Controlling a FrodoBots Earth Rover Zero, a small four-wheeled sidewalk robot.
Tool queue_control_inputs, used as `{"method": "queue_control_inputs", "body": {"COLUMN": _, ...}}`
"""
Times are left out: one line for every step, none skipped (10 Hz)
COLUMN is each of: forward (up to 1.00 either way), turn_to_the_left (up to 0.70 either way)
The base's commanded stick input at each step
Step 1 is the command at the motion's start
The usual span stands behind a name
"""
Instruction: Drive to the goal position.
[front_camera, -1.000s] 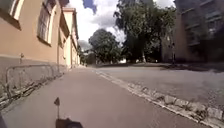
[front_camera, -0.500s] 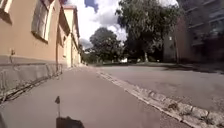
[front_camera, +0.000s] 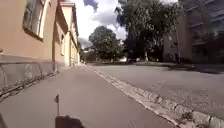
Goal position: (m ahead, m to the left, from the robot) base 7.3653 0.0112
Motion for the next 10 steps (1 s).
{"method": "queue_control_inputs", "body": {"forward": 0.0, "turn_to_the_left": -0.7}}
{"method": "queue_control_inputs", "body": {"forward": 0.0, "turn_to_the_left": -0.7}}
{"method": "queue_control_inputs", "body": {"forward": 0.0, "turn_to_the_left": -0.7}}
{"method": "queue_control_inputs", "body": {"forward": 0.0, "turn_to_the_left": -0.7}}
{"method": "queue_control_inputs", "body": {"forward": 0.0, "turn_to_the_left": -0.7}}
{"method": "queue_control_inputs", "body": {"forward": 0.0, "turn_to_the_left": -0.7}}
{"method": "queue_control_inputs", "body": {"forward": 0.0, "turn_to_the_left": -0.7}}
{"method": "queue_control_inputs", "body": {"forward": 0.0, "turn_to_the_left": -0.7}}
{"method": "queue_control_inputs", "body": {"forward": 0.0, "turn_to_the_left": -0.7}}
{"method": "queue_control_inputs", "body": {"forward": 0.0, "turn_to_the_left": -0.7}}
